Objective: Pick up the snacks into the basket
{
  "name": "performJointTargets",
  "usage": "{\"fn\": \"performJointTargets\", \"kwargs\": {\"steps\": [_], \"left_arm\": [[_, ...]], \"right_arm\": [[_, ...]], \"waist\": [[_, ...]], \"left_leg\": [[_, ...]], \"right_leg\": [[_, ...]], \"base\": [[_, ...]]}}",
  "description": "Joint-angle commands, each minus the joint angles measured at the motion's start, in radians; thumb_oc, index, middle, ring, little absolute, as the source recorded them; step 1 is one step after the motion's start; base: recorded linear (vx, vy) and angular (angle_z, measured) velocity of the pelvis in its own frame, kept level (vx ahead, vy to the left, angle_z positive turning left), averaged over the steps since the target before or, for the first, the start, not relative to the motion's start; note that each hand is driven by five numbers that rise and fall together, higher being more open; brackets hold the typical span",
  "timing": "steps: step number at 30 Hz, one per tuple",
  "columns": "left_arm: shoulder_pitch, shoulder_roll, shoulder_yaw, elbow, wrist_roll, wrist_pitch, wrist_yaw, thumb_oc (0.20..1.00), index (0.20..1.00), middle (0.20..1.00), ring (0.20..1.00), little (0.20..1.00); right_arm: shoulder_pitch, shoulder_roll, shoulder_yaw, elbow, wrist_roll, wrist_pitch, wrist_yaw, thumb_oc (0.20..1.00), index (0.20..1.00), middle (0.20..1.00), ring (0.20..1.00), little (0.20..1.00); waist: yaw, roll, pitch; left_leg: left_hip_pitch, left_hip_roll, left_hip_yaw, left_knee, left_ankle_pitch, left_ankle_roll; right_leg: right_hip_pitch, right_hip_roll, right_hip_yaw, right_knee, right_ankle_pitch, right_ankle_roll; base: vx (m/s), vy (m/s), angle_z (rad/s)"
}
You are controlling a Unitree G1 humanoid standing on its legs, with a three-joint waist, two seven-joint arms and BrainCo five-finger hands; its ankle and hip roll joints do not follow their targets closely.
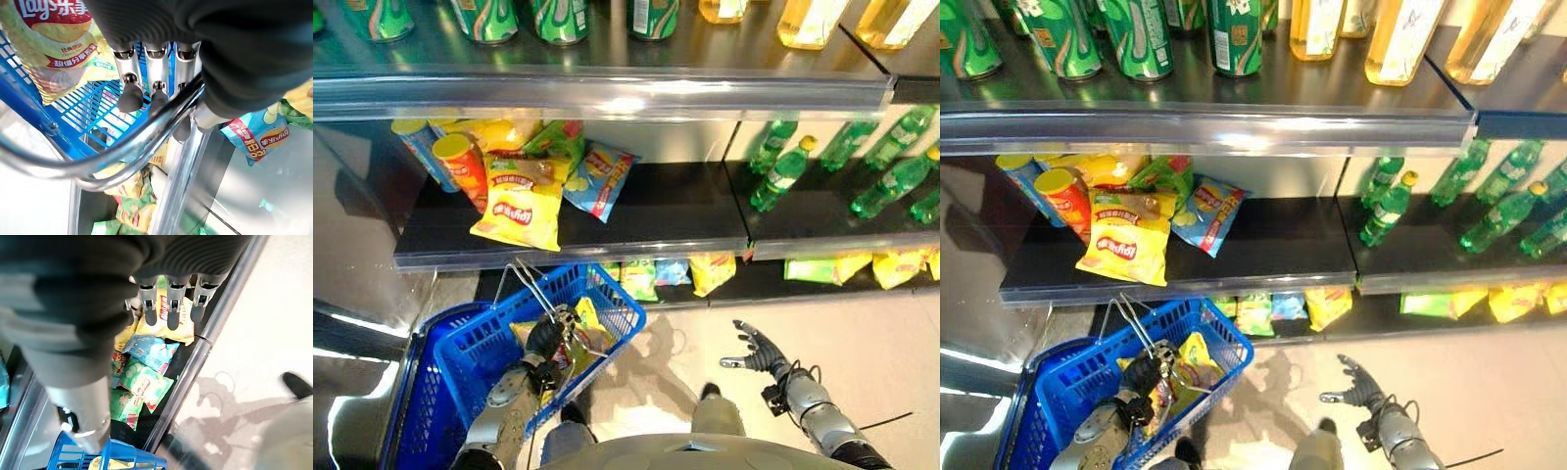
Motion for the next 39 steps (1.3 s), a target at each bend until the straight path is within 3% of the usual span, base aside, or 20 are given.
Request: {"fn": "performJointTargets", "kwargs": {"steps": [1, 4, 8, 9, 11, 13, 15, 17, 18, 19, 20, 22, 24, 27, 30, 31, 33, 34, 35, 39], "left_arm": [[-0.085, -0.035, 0.052, -0.106, 0.013, -0.106, -0.023, 0.200, 0.200, 0.200, 0.200, 0.200], [-0.076, -0.053, 0.060, -0.095, 0.004, -0.101, -0.024, 0.200, 0.200, 0.200, 0.200, 0.200], [-0.072, -0.090, 0.058, -0.067, -0.027, -0.099, -0.018, 0.200, 0.200, 0.200, 0.200, 0.200], [-0.067, -0.108, 0.059, -0.051, -0.032, -0.097, -0.014, 0.200, 0.200, 0.200, 0.200, 0.200], [-0.067, -0.126, 0.053, -0.026, -0.034, -0.087, -0.012, 0.200, 0.200, 0.200, 0.200, 0.200], [-0.069, -0.133, 0.049, -0.017, -0.028, -0.085, -0.010, 0.200, 0.200, 0.200, 0.200, 0.200], [-0.085, -0.143, 0.049, 0.017, -0.016, -0.085, -0.002, 0.200, 0.200, 0.200, 0.200, 0.200], [-0.102, -0.152, 0.048, 0.061, -0.005, -0.087, 0.001, 0.200, 0.200, 0.200, 0.200, 0.200], [-0.105, -0.152, 0.047, 0.064, -0.005, -0.089, 0.001, 0.200, 0.200, 0.200, 0.200, 0.200], [-0.119, -0.161, 0.049, 0.102, 0.037, -0.100, 0.017, 0.200, 0.200, 0.200, 0.200, 0.200], [-0.119, -0.161, 0.049, 0.103, 0.037, -0.101, 0.017, 0.200, 0.200, 0.200, 0.200, 0.200], [-0.116, -0.174, 0.059, 0.138, 0.060, -0.110, 0.025, 0.200, 0.200, 0.200, 0.200, 0.200], [-0.116, -0.178, 0.057, 0.165, 0.069, -0.103, 0.030, 0.200, 0.200, 0.200, 0.200, 0.200], [-0.123, -0.175, 0.056, 0.184, 0.094, -0.105, 0.042, 0.200, 0.200, 0.200, 0.200, 0.200], [-0.129, -0.167, 0.071, 0.176, 0.096, -0.109, 0.059, 0.200, 0.200, 0.200, 0.200, 0.200], [-0.126, -0.165, 0.082, 0.182, 0.088, -0.111, 0.063, 0.200, 0.200, 0.200, 0.200, 0.200], [-0.129, -0.167, 0.084, 0.192, 0.080, -0.112, 0.064, 0.200, 0.200, 0.200, 0.200, 0.200], [-0.137, -0.168, 0.087, 0.213, 0.072, -0.113, 0.067, 0.200, 0.200, 0.200, 0.200, 0.200], [-0.137, -0.168, 0.087, 0.213, 0.072, -0.113, 0.067, 0.200, 0.200, 0.200, 0.200, 0.200], [-0.147, -0.173, 0.108, 0.253, 0.057, -0.122, 0.085, 0.200, 0.200, 0.200, 0.200, 0.200]], "right_arm": [[-0.094, -0.018, -0.021, -0.031, 0.040, -0.012, -0.026, 1.000, 1.000, 1.000, 1.000, 1.000], [-0.093, -0.018, -0.011, -0.020, 0.037, -0.013, -0.021, 1.000, 1.000, 1.000, 1.000, 1.000], [-0.086, -0.012, -0.003, 0.003, 0.092, -0.020, -0.030, 1.000, 1.000, 1.000, 1.000, 1.000], [-0.090, -0.006, 0.005, 0.012, 0.136, -0.028, -0.028, 1.000, 1.000, 1.000, 1.000, 1.000], [-0.096, -0.006, 0.013, 0.019, 0.145, -0.034, -0.039, 1.000, 1.000, 1.000, 1.000, 1.000], [-0.101, -0.005, 0.017, 0.026, 0.148, -0.034, -0.047, 1.000, 1.000, 1.000, 1.000, 1.000], [-0.122, -0.003, 0.021, 0.056, 0.157, -0.037, -0.061, 1.000, 1.000, 1.000, 1.000, 1.000], [-0.138, -0.004, 0.021, 0.089, 0.157, -0.031, -0.067, 1.000, 1.000, 1.000, 1.000, 1.000], [-0.140, -0.003, 0.020, 0.090, 0.157, -0.032, -0.068, 1.000, 1.000, 1.000, 1.000, 1.000], [-0.156, 0.003, 0.011, 0.110, 0.172, -0.030, -0.065, 1.000, 1.000, 1.000, 1.000, 1.000], [-0.156, 0.003, 0.011, 0.111, 0.172, -0.030, -0.065, 1.000, 1.000, 1.000, 1.000, 1.000], [-0.149, 0.018, 0.000, 0.121, 0.179, -0.026, -0.056, 1.000, 1.000, 1.000, 1.000, 1.000], [-0.148, 0.034, -0.018, 0.139, 0.189, -0.026, -0.066, 1.000, 1.000, 1.000, 1.000, 1.000], [-0.140, 0.055, -0.052, 0.151, 0.229, -0.029, -0.088, 1.000, 1.000, 1.000, 1.000, 1.000], [-0.129, 0.084, -0.082, 0.114, 0.274, -0.033, -0.089, 1.000, 1.000, 1.000, 1.000, 1.000], [-0.143, 0.110, -0.093, 0.135, 0.305, -0.041, -0.094, 1.000, 1.000, 1.000, 1.000, 1.000], [-0.145, 0.118, -0.089, 0.132, 0.315, -0.044, -0.094, 1.000, 1.000, 1.000, 1.000, 1.000], [-0.140, 0.137, -0.095, 0.150, 0.338, -0.046, -0.097, 1.000, 1.000, 1.000, 1.000, 1.000], [-0.140, 0.137, -0.095, 0.150, 0.339, -0.046, -0.097, 1.000, 1.000, 1.000, 1.000, 1.000], [-0.126, 0.156, -0.087, 0.126, 0.369, -0.042, -0.102, 1.000, 1.000, 1.000, 1.000, 1.000]], "waist": [[0.024, 0.019, 0.014], [0.042, 0.024, 0.012], [0.039, 0.067, -0.001], [0.040, 0.085, -0.010], [0.034, 0.091, -0.024], [0.028, 0.089, -0.026], [0.032, 0.075, -0.019], [0.051, 0.057, -0.012], [0.047, 0.055, -0.011], [0.081, 0.017, -0.005], [0.078, 0.017, -0.007], [0.097, 0.032, -0.017], [0.086, 0.035, -0.047], [0.077, 0.025, -0.073], [0.074, 0.028, -0.047], [0.092, 0.052, -0.031], [0.090, 0.064, -0.023], [0.088, 0.074, -0.025], [0.089, 0.074, -0.024], [0.085, 0.057, -0.037]], "left_leg": [[-0.033, 0.061, -0.071, 0.070, -0.026, 0.013], [-0.023, 0.124, -0.080, 0.066, 0.010, -0.027], [-0.013, 0.204, -0.129, -0.045, 0.191, -0.071], [-0.001, 0.237, -0.140, -0.094, 0.282, -0.097], [-0.003, 0.277, -0.112, -0.111, 0.361, -0.131], [-0.005, 0.294, -0.069, -0.106, 0.379, -0.131], [-0.020, 0.300, -0.010, -0.013, 0.337, -0.120], [-0.050, 0.211, -0.068, 0.068, 0.223, -0.082], [-0.056, 0.208, -0.071, 0.078, 0.213, -0.077], [-0.130, -0.071, -0.200, 0.121, 0.019, 0.033], [-0.133, -0.072, -0.201, 0.123, 0.018, 0.035], [-0.092, -0.219, -0.269, 0.021, -0.015, 0.090], [-0.042, -0.220, -0.270, -0.057, -0.003, 0.103], [-0.027, -0.242, -0.296, -0.092, 0.000, 0.117], [-0.007, -0.225, -0.270, -0.114, 0.011, 0.132], [0.011, -0.196, -0.257, -0.134, 0.002, 0.129], [0.014, -0.190, -0.256, -0.153, 0.023, 0.134], [0.030, -0.178, -0.273, -0.169, 0.025, 0.125], [0.031, -0.178, -0.273, -0.169, 0.025, 0.125], [0.030, -0.147, -0.289, -0.145, 0.006, 0.092]], "right_leg": [[0.028, 0.017, 0.057, -0.034, 0.100, 0.099], [0.041, 0.063, 0.010, -0.027, 0.009, 0.088], [0.077, 0.195, -0.035, -0.064, -0.053, 0.030], [0.087, 0.264, -0.032, -0.093, -0.070, 0.002], [0.119, 0.310, -0.046, -0.132, -0.100, -0.011], [0.134, 0.327, -0.060, -0.151, -0.110, -0.025], [0.152, 0.352, -0.073, -0.180, -0.114, -0.060], [0.161, 0.353, -0.078, -0.203, -0.103, -0.071], [0.162, 0.349, -0.081, -0.204, -0.103, -0.067], [0.147, 0.333, -0.066, -0.210, -0.064, -0.065], [0.145, 0.331, -0.068, -0.210, -0.064, -0.063], [0.134, 0.375, -0.034, -0.199, -0.049, -0.059], [0.127, 0.394, -0.021, -0.209, -0.046, -0.051], [0.107, 0.387, -0.015, -0.187, -0.046, -0.042], [0.040, 0.356, -0.031, -0.027, -0.050, -0.016], [0.018, 0.256, -0.100, 0.049, -0.037, 0.025], [0.007, 0.216, -0.097, 0.065, -0.018, 0.011], [0.008, 0.149, -0.047, 0.037, 0.020, 0.019], [0.009, 0.149, -0.047, 0.037, 0.021, 0.020], [0.042, 0.019, 0.046, -0.125, 0.151, 0.068]], "base": [[0.02, -0.417, -0.50], [0.00, -0.313, -0.44], [0.01, -0.458, 0.17], [0.02, -0.460, 0.31], [0.06, -0.344, 0.23], [0.00, -0.259, 0.37], [-0.07, -0.412, 0.30], [-0.08, -0.281, 0.44], [-0.13, -0.199, 0.24], [-0.10, -0.107, 0.22], [-0.08, -0.153, 0.37], [0.05, -0.058, -0.01], [0.06, -0.042, -0.72], [0.03, -0.025, -0.41], [-0.07, -0.013, -0.18], [-0.02, -0.102, -0.53], [-0.06, -0.142, -0.41], [-0.02, -0.148, -0.22], [0.06, -0.236, -0.23], [0.09, -0.359, -0.02]]}}
